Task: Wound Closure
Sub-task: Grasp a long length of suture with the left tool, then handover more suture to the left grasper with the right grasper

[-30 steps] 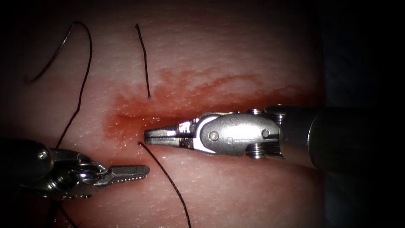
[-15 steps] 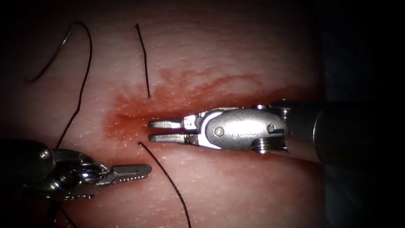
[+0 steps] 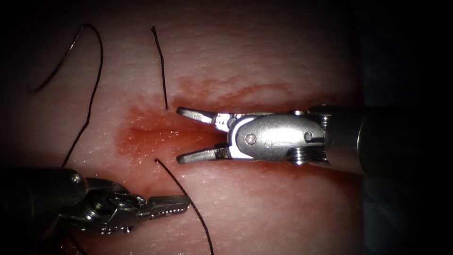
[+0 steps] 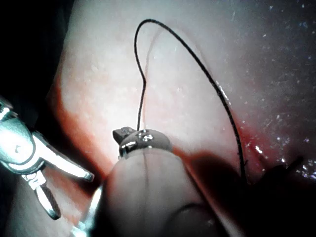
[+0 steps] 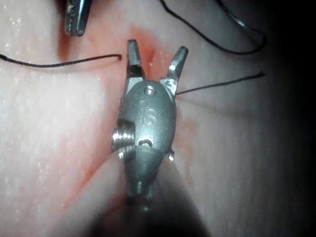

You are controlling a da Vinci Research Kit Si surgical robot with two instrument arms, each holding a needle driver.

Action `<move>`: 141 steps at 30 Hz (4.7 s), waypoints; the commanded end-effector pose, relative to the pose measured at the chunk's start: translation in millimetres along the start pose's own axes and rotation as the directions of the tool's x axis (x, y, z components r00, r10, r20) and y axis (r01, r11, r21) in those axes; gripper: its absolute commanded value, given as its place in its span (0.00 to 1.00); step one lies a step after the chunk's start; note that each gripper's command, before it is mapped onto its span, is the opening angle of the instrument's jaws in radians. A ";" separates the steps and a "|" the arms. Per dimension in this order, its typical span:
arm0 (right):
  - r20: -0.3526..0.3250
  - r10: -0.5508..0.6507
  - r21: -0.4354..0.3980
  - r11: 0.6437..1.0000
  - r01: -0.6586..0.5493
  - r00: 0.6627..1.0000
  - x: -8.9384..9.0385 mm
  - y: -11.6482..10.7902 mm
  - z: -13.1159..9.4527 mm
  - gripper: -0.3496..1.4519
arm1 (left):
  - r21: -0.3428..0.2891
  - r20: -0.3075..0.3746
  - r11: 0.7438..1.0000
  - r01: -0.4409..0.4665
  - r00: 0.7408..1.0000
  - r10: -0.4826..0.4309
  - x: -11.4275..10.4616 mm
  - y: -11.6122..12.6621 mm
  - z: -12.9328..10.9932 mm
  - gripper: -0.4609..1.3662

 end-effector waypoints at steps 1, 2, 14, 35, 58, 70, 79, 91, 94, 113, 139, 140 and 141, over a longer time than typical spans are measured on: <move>0.001 0.002 -0.001 1.000 -0.002 1.000 0.0 0.1 -0.2 0.89 | -0.007 -0.010 1.000 0.004 1.000 -0.004 0.0 0.3 0.2 0.13; 0.002 0.003 -0.001 1.000 -0.003 1.000 0.0 0.2 -0.4 0.88 | -0.009 -0.015 1.000 0.005 1.000 -0.005 0.0 0.5 0.4 0.14; 0.001 0.002 0.002 1.000 -0.002 1.000 -0.1 0.3 -1.1 0.88 | -0.040 -0.019 0.999 -0.012 1.000 0.011 0.8 2.5 2.1 0.54; 0.001 0.001 0.003 1.000 -0.001 1.000 0.0 0.0 -1.4 0.85 | -0.106 -0.027 0.992 -0.070 0.997 0.067 1.8 5.8 5.5 0.53; -0.006 0.001 0.002 1.000 -0.001 1.000 0.1 -0.3 -1.6 0.82 | -0.144 -0.050 0.984 -0.102 0.994 0.096 2.6 7.1 6.8 0.31; -0.006 -0.009 0.001 1.000 0.009 1.000 -0.3 -0.6 -1.6 0.79 | -0.222 -0.036 0.958 -0.180 0.984 0.176 1.3 5.6 5.4 0.06; -0.053 -0.020 0.054 0.998 0.023 0.998 -1.3 -1.1 -1.2 0.75 | -0.177 0.009 0.965 -0.195 0.980 0.200 0.3 1.7 2.2 0.06; -0.157 -0.213 0.143 0.961 0.236 0.964 -2.9 -3.7 2.2 0.77 | -0.136 0.031 0.976 -0.168 0.984 0.173 -1.0 -1.3 -0.6 0.06; -0.190 -0.282 0.147 0.939 0.311 0.940 -2.8 -4.2 2.8 0.76 | -0.136 0.034 0.976 -0.168 0.984 0.175 -1.0 -1.5 -0.7 0.06; -0.275 -0.383 0.126 0.895 0.428 0.882 -1.6 -5.7 4.1 0.79 | -0.130 0.042 0.979 -0.155 0.986 0.161 -1.6 -3.5 -0.7 0.06; -0.342 -0.420 0.171 0.852 0.495 0.841 -1.6 -6.1 4.3 0.00 | -0.126 0.051 0.982 -0.143 0.987 0.151 -1.4 -4.1 -0.5 0.06; -0.342 -0.409 0.176 0.856 0.485 0.846 -1.6 -6.0 4.3 0.00 | -0.126 0.051 0.982 -0.143 0.987 0.151 -1.4 -4.1 -0.5 0.06; -0.334 -0.406 0.178 0.859 0.480 0.851 -1.7 -6.0 4.3 0.00 | -0.126 0.052 0.982 -0.143 0.987 0.151 -1.4 -4.1 -0.5 0.06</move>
